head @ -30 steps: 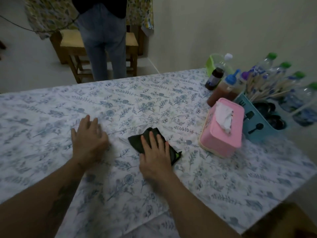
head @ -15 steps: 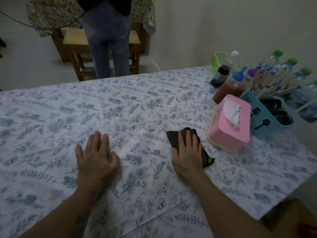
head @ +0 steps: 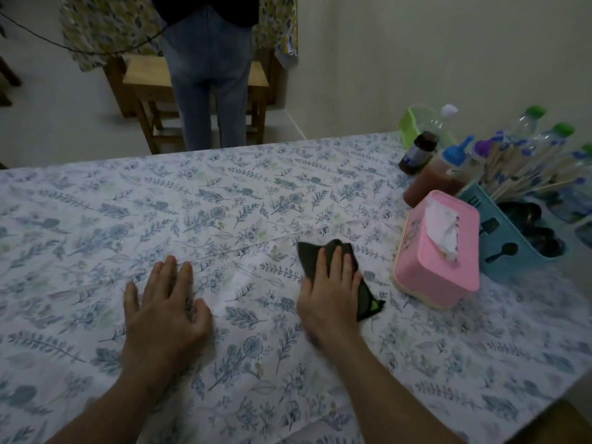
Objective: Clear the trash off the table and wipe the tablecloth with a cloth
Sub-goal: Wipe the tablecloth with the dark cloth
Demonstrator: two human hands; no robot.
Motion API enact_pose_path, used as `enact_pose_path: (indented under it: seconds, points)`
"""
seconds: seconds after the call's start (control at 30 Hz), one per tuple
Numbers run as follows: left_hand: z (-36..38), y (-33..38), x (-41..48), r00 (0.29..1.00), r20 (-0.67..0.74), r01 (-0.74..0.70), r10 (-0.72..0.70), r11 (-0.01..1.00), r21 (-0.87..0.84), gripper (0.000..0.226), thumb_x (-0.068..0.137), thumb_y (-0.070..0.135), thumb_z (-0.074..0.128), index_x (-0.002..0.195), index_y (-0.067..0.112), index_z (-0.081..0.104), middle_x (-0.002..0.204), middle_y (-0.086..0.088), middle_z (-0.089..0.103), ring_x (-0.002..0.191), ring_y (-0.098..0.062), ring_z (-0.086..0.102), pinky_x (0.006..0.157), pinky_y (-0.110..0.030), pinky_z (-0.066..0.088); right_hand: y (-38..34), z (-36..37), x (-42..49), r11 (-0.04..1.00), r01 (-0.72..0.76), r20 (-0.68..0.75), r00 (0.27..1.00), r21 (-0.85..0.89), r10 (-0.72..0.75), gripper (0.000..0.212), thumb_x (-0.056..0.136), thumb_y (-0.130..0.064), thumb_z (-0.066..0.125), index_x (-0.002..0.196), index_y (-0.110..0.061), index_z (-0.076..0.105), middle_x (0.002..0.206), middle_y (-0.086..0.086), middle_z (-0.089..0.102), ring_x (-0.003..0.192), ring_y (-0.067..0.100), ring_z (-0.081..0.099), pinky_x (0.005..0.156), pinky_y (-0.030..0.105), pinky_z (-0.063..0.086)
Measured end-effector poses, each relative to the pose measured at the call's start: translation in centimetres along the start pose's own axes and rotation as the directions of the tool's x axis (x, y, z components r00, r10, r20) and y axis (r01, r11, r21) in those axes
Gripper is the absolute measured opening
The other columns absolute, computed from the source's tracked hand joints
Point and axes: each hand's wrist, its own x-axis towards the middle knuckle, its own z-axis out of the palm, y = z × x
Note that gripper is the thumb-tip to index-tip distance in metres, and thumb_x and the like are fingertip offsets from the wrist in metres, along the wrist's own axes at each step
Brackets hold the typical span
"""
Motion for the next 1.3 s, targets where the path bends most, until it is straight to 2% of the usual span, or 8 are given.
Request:
enact_pose_path:
  seconds: [0.1,0.23,0.3,0.43,0.57,0.8,0.93,1.3]
  points:
    - [-0.1,-0.2,0.1,1.0,0.007,-0.001,0.001,1.0,0.021,0.076,0.086,0.051,0.03,0.154,0.018,0.034,0.163,-0.008,0.027,0.152,-0.022,0.019,0.122,-0.055,0.006,-2.6,1.2,-1.7,0.968,0.247,0.072,0.966,0.033,-0.249,0.071,0.098,-0.052,0.021,0.158,-0.021,0.002,0.165,0.006,-0.011,0.151,0.025,-0.012,0.12,0.049,-0.011]
    - [-0.3,0.1,0.0,1.0,0.005,0.004,-0.004,1.0,0.016,0.076,0.086,0.051,0.031,0.155,0.02,0.032,0.164,-0.007,0.025,0.153,-0.02,0.018,0.123,-0.053,0.003,-2.1,1.3,2.6,0.905,0.424,0.081,0.902,0.018,-0.425,0.068,0.098,-0.053,0.027,0.158,-0.027,0.009,0.167,0.003,-0.002,0.152,0.022,-0.004,0.121,0.047,-0.008]
    - [-0.3,0.0,0.0,1.0,0.01,0.004,-0.004,1.0,0.017,0.075,0.087,0.05,0.031,0.156,0.021,0.031,0.165,-0.005,0.023,0.153,-0.019,0.016,0.123,-0.052,0.001,-0.3,1.1,5.1,0.925,0.38,0.054,0.924,-0.016,-0.379,0.067,0.098,-0.053,0.025,0.158,-0.027,0.009,0.167,0.005,0.001,0.152,0.023,0.0,0.122,0.047,-0.006]
    - [-0.2,-0.1,-0.1,1.0,0.01,0.006,-0.006,1.0,0.014,0.074,0.088,0.05,0.033,0.157,0.022,0.027,0.167,-0.004,0.018,0.154,-0.019,0.013,0.123,-0.052,-0.001,3.9,0.0,7.3,0.999,0.035,-0.051,0.998,-0.032,-0.037,0.067,0.098,-0.049,0.025,0.158,-0.02,0.013,0.166,0.013,0.008,0.151,0.029,0.006,0.122,0.051,0.0]
    - [0.0,-0.1,0.1,1.0,0.007,-0.001,0.001,1.0,0.005,0.074,0.089,0.049,0.035,0.157,0.021,0.027,0.167,-0.005,0.017,0.154,-0.019,0.013,0.123,-0.053,0.0,3.3,-0.2,4.4,0.997,-0.063,-0.008,0.998,-0.05,0.063,0.067,0.099,-0.047,0.03,0.158,-0.022,0.013,0.166,0.011,0.005,0.151,0.03,0.003,0.121,0.053,0.0]
    - [-0.1,0.1,0.0,1.0,0.003,-0.001,0.001,1.0,0.012,0.073,0.089,0.049,0.034,0.156,0.021,0.027,0.166,-0.006,0.019,0.154,-0.019,0.012,0.123,-0.053,0.0,-4.7,1.8,-4.4,0.928,0.37,0.079,0.925,0.038,-0.371,0.067,0.096,-0.057,0.023,0.157,-0.033,0.01,0.166,0.003,-0.004,0.152,0.027,-0.008,0.119,0.053,-0.012]
    - [-0.2,0.1,-0.1,1.0,-0.007,-0.001,0.001,1.0,-0.01,0.073,0.088,0.05,0.033,0.155,0.021,0.032,0.165,-0.007,0.022,0.153,-0.021,0.015,0.122,-0.052,0.0,-3.7,2.3,-3.6,0.907,0.421,0.054,0.905,0.032,-0.422,0.066,0.097,-0.053,0.029,0.157,-0.031,0.017,0.167,0.003,0.003,0.152,0.027,-0.001,0.12,0.053,-0.008]
    - [-0.5,0.4,-0.4,0.996,-0.011,-0.093,0.093,0.996,0.013,0.058,0.092,0.037,0.044,0.146,0.013,0.041,0.161,-0.015,0.029,0.15,-0.031,0.023,0.117,-0.062,0.003,13.8,-1.5,-8.1,0.999,-0.01,0.006,1.0,-0.032,0.011,0.068,0.095,-0.053,0.022,0.158,-0.032,0.01,0.167,0.002,0.005,0.152,0.023,0.002,0.121,0.051,0.0]
